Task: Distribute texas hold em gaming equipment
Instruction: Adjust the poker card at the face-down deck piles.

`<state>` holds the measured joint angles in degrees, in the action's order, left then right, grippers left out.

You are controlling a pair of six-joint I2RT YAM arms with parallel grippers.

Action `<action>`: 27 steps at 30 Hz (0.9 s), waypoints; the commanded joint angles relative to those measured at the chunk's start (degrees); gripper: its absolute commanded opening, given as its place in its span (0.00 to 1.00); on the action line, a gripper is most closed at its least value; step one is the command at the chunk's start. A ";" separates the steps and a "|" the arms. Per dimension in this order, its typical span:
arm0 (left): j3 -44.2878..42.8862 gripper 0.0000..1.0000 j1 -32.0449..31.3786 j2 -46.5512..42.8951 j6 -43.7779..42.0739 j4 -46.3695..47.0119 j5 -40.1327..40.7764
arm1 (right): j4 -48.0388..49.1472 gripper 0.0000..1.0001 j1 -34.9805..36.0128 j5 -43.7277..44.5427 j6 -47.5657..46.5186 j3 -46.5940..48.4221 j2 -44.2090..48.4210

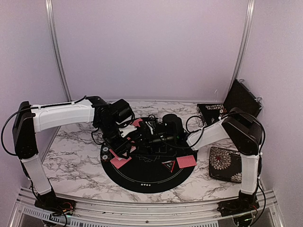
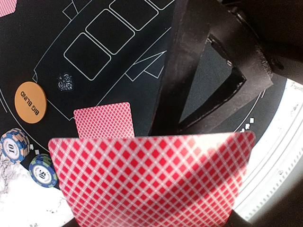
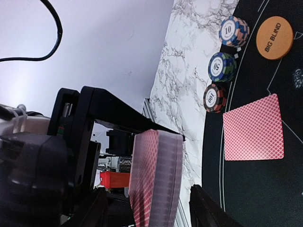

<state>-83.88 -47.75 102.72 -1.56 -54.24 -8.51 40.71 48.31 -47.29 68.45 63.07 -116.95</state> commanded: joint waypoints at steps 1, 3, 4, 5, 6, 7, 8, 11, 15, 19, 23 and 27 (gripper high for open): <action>-0.41 0.55 -0.15 -1.31 -0.53 -0.96 -0.15 | 1.14 0.55 0.59 0.15 -0.12 1.84 -1.57; -0.32 0.55 -0.16 -1.42 -0.54 -0.96 -0.15 | 1.08 0.53 0.63 0.31 -0.15 1.88 -1.92; -0.32 0.55 -0.16 -1.52 -0.50 -0.96 -0.03 | 1.00 0.52 0.56 0.41 -0.20 1.81 -2.01; -0.32 0.55 -0.20 -1.56 -0.54 -0.96 -0.01 | 0.84 0.51 0.62 0.50 -0.21 1.87 -2.12; -0.32 0.55 -0.18 -1.68 -0.55 -0.96 -0.03 | 0.66 0.49 0.57 0.65 -0.34 1.87 -2.21; -0.32 0.55 -0.18 -1.70 -0.55 -0.96 -0.01 | 0.36 0.48 0.63 0.74 -0.47 1.93 -2.27; -0.32 0.55 -0.17 -1.65 -0.55 -0.96 -0.03 | -0.19 0.48 0.57 0.85 -0.84 2.03 -2.26; -0.24 0.55 -0.20 -1.64 -0.50 -0.96 -0.06 | -2.01 0.46 0.64 1.48 -1.92 2.22 -1.86; -0.17 0.55 -0.17 -1.72 -0.55 -0.95 0.04 | -4.12 0.44 0.31 2.56 -3.36 2.08 -0.92; 0.01 0.55 -0.16 -2.03 -0.55 -0.96 0.08 | -5.05 0.43 -0.19 3.28 -4.04 1.63 -0.25; 0.20 0.55 -0.16 -2.15 -0.55 -0.96 0.14 | -6.11 0.42 -0.49 3.88 -4.72 1.52 0.36; 0.20 0.55 -0.17 -2.14 -0.50 -0.88 0.20 | -7.16 0.41 -0.84 4.35 -5.40 1.27 1.17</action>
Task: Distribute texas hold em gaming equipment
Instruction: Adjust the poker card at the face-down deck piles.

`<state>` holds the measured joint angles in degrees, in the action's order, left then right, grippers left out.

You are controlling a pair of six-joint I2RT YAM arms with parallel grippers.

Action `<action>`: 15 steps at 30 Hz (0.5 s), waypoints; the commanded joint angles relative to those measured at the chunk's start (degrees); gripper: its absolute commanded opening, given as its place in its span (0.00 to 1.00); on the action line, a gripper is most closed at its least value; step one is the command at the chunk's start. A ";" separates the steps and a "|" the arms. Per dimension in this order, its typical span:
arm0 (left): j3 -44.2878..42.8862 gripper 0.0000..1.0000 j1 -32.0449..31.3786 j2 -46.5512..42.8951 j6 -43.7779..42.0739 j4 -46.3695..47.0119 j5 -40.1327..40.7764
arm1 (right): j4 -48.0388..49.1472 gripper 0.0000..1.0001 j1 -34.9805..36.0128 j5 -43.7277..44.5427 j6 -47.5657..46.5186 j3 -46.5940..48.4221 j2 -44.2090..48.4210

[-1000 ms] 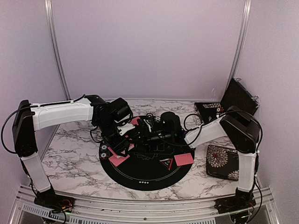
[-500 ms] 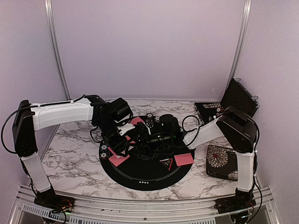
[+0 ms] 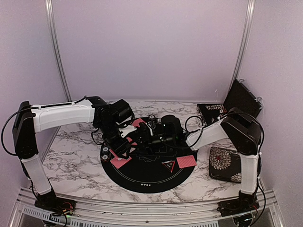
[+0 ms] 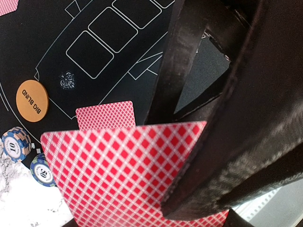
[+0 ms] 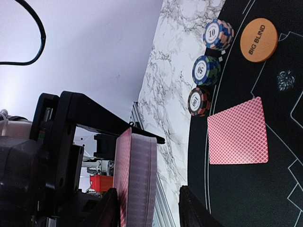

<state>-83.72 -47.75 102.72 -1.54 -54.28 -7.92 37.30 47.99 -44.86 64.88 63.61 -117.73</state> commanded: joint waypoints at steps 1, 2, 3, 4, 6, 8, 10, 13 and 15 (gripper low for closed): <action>0.05 0.55 -0.10 -2.17 -0.56 -0.84 -0.40 | -3.87 0.41 -0.57 2.04 -1.89 0.65 2.17; 0.05 0.55 -0.10 -2.11 -0.57 -0.85 -0.41 | -3.96 0.41 -0.70 2.12 -1.97 0.51 2.42; 0.13 0.55 -0.15 -2.16 -0.57 -0.80 -0.35 | -4.05 0.41 -0.82 2.22 -2.05 0.34 2.71; 0.14 0.55 -0.15 -2.17 -0.57 -0.82 -0.35 | -4.07 0.41 -0.91 2.31 -2.10 0.22 2.87; 0.14 0.55 -0.14 -2.13 -0.57 -0.83 -0.41 | -4.08 0.41 -1.05 2.34 -2.09 0.17 3.10; 0.14 0.55 -0.07 -2.13 -0.55 -0.82 -0.31 | -4.23 0.41 -1.05 2.32 -2.23 0.24 3.42; 0.06 0.55 -0.08 -2.06 -0.57 -0.83 -0.36 | -4.34 0.41 -1.13 2.40 -2.25 0.20 3.58; 0.05 0.55 -0.09 -2.07 -0.52 -0.81 -0.38 | -4.21 0.41 -1.14 2.32 -2.19 0.12 3.80; 0.05 0.55 -0.11 -2.05 -0.57 -0.82 -0.40 | -4.08 0.40 -1.14 2.32 -2.07 0.02 4.05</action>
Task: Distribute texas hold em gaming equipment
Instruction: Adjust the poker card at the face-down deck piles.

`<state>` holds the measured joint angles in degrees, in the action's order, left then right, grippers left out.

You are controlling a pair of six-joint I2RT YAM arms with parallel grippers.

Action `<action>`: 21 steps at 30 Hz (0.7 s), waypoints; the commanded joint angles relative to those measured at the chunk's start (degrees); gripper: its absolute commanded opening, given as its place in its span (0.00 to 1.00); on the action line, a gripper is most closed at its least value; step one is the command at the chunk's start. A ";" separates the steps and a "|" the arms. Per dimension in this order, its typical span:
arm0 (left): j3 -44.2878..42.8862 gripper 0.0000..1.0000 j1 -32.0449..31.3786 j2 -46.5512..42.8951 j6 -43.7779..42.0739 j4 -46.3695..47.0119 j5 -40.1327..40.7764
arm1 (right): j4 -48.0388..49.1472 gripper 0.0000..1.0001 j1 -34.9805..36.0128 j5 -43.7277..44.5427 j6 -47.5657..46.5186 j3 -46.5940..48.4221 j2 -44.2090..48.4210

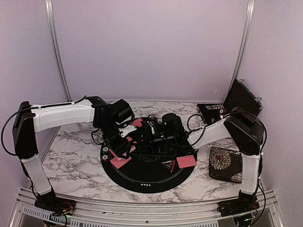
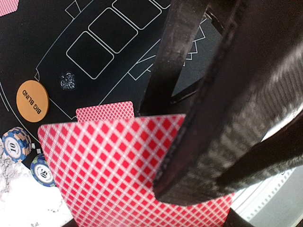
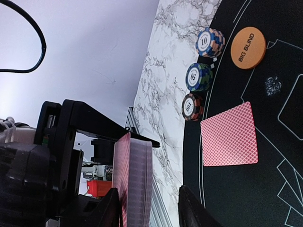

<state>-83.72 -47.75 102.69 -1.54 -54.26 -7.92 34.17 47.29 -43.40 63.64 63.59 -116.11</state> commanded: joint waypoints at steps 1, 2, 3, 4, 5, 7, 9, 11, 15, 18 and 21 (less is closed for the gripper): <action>0.12 0.55 -0.07 -2.06 -0.52 -0.85 -0.37 | -0.80 0.40 -0.44 0.81 -0.74 0.04 2.53; 0.14 0.55 -0.10 -2.06 -0.56 -0.85 -0.33 | -0.70 0.40 -0.46 0.78 -0.68 0.04 2.68; 0.14 0.55 -0.13 -1.99 -0.57 -0.85 -0.38 | -0.73 0.40 -0.40 0.79 -0.68 0.04 2.84; 0.14 0.55 -0.10 -1.97 -0.57 -0.84 -0.41 | -0.77 0.40 -0.48 0.77 -0.73 -0.03 3.02; 0.14 0.55 -0.11 -1.97 -0.55 -0.85 -0.35 | -0.77 0.41 -0.57 0.77 -0.74 -0.09 3.20; 0.06 0.55 -0.11 -1.91 -0.54 -0.84 -0.37 | -0.85 0.40 -0.70 0.85 -0.81 -0.21 3.56; 0.13 0.55 -0.07 -1.95 -0.57 -0.85 -0.41 | -0.86 0.40 -0.87 0.94 -0.83 -0.47 3.95; 0.14 0.55 -0.07 -2.02 -0.55 -0.85 -0.34 | -0.86 0.40 -0.88 0.95 -0.84 -0.72 4.25; 0.14 0.55 -0.12 -2.11 -0.57 -0.85 -0.30 | -0.86 0.41 -0.96 1.11 -0.79 -1.13 4.83; 0.27 0.55 -0.07 -2.14 -0.57 -0.84 -0.29 | -0.79 0.40 -1.27 1.21 -0.72 -1.81 5.36; 0.27 0.55 -0.09 -2.04 -0.56 -0.85 -0.25 | -0.75 0.40 -1.56 1.37 -0.68 -2.53 6.05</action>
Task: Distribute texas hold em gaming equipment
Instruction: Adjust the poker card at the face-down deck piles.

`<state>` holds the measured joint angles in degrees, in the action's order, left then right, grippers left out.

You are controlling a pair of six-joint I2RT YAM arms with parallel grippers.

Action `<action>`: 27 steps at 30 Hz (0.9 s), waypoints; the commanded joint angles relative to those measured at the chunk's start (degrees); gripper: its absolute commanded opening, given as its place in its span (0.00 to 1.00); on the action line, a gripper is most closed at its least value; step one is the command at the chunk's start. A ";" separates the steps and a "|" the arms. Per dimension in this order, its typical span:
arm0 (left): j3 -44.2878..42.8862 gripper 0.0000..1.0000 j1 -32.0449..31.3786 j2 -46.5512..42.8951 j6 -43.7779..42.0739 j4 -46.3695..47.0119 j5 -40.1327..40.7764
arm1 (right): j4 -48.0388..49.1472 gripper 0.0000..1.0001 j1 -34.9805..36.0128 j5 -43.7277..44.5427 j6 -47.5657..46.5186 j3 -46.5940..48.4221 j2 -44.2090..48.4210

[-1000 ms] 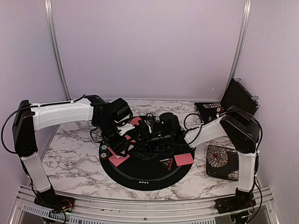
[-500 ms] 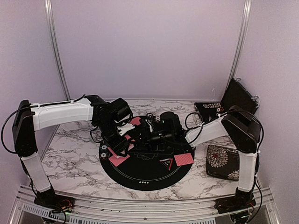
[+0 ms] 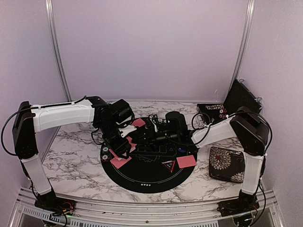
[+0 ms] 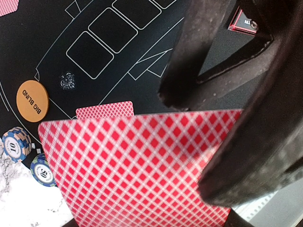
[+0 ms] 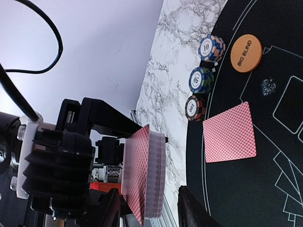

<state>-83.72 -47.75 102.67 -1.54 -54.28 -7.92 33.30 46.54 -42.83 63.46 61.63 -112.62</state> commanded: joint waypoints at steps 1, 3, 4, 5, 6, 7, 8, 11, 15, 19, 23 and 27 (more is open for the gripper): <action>0.24 0.55 -0.14 -1.96 -0.57 -0.83 -0.33 | 0.14 0.39 -0.88 0.88 -0.50 -0.81 2.77; 0.31 0.55 -0.08 -1.84 -0.54 -0.82 -0.27 | 0.14 0.38 -1.00 0.90 -0.53 -1.28 3.21; 0.31 0.55 -0.08 -1.80 -0.53 -0.83 -0.32 | 0.25 0.38 -1.06 0.95 -0.39 -1.49 3.46; 0.25 0.55 -0.08 -1.86 -0.42 -0.83 -0.28 | 0.23 0.38 -1.10 0.99 -0.43 -1.69 3.68; 0.25 0.55 -0.09 -1.86 -0.46 -0.81 -0.32 | 0.27 0.38 -1.17 0.99 -0.35 -1.87 3.90; 0.23 0.55 -0.11 -1.84 -0.43 -0.78 -0.28 | 0.27 0.37 -1.19 0.99 -0.26 -2.01 4.08; 0.23 0.55 -0.07 -1.82 -0.41 -0.82 -0.27 | 0.35 0.37 -1.19 0.93 -0.19 -2.11 4.15; 0.23 0.55 -0.09 -1.74 -0.48 -0.80 -0.23 | 0.45 0.34 -1.18 0.75 0.04 -2.30 4.41; -0.03 0.55 -0.14 -1.52 -0.52 -0.82 -0.28 | 0.62 0.31 -0.95 0.47 0.42 -2.40 4.60; -0.12 0.55 -0.12 -1.53 -0.65 -0.83 -0.19 | 1.04 0.30 -0.69 0.38 0.75 -2.57 4.36; 0.05 0.55 -0.12 -1.54 -0.65 -0.77 -0.11 | 1.15 0.28 -0.12 0.20 0.94 -2.52 4.10; 0.23 0.55 -0.12 -1.57 -0.66 -0.74 -0.13 | 1.65 0.27 0.29 0.21 1.35 -2.74 3.85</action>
<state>-83.72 -47.75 102.69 -1.54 -54.26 -7.92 33.47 46.17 -42.50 64.34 58.98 -109.89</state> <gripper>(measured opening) 0.668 0.276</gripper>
